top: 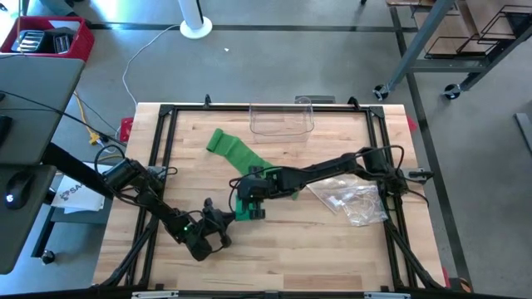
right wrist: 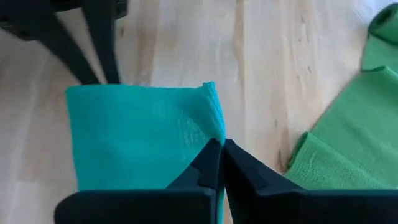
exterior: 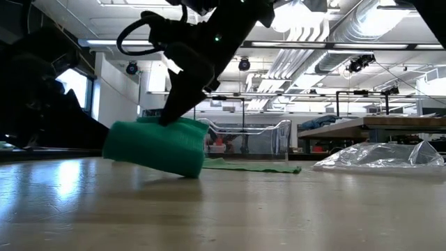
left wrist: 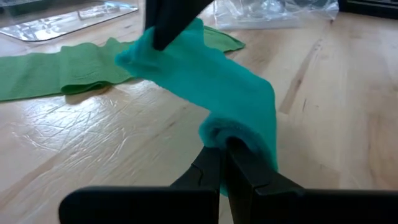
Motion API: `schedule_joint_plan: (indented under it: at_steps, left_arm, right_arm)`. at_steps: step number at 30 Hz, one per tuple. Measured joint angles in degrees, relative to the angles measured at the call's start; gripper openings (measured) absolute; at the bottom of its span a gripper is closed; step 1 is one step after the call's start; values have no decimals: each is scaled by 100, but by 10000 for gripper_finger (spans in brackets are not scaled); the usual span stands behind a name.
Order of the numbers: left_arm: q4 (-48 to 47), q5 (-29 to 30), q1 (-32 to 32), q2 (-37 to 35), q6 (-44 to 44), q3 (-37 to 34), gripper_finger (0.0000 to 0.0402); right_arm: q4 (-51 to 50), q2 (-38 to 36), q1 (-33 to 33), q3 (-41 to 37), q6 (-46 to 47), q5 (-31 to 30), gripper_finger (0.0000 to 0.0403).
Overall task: Roll bandage
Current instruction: Roll the blue bandage
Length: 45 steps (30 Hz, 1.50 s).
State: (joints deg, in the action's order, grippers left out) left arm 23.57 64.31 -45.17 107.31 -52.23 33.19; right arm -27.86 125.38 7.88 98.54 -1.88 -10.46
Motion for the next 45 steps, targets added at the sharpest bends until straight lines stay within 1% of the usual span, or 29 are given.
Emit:
schedule_joint_plan:
  at_steps: [4, 7, 16, 20, 23, 27, 31, 33, 36, 39, 41, 45]
  left_arm:
    - [28, -61, -14, 0, 31, 0, 1]
    - [38, -75, -34, 0, 33, 0, 1]
    - [70, -103, -66, 0, 39, -2, 1]
    - [70, -103, -66, 0, 8, -2, 1]
    - [69, -98, -66, 0, -121, -2, 1]
    - [68, 0, -100, 0, -285, -2, 1]
    - [74, 406, -216, -65, -469, -2, 1]
    - [79, 614, -318, -146, -469, -2, 1]
    - [71, 875, -494, -290, -464, -2, 1]
    - [70, 1181, -675, -376, -417, -2, 1]
    - [72, 1367, -761, -411, -419, -2, 1]
    - [73, 1425, -826, -489, -412, -2, 1]
  right_arm:
    - [21, 39, -21, 0, 92, 0, 15]
    - [6, 133, -27, 0, 104, 55, 31]
    - [222, 363, -47, 0, 33, 467, 116]
    - [236, 363, -83, 0, -75, 466, 141]
    - [43, 317, -98, 0, -87, 463, 145]
    - [-545, 48, -113, 0, -202, 467, 142]
    - [-1281, -281, 15, 0, -620, 465, 140]
    - [-1482, -411, 151, -76, -900, 472, 140]
    - [-1248, -736, 318, -632, -1126, 488, 140]
    - [-448, -1247, 415, -1609, -1042, 468, 140]
    - [361, -1638, 458, -2332, -891, 459, 139]
    - [2095, -2356, 595, -3548, -585, 311, 139]
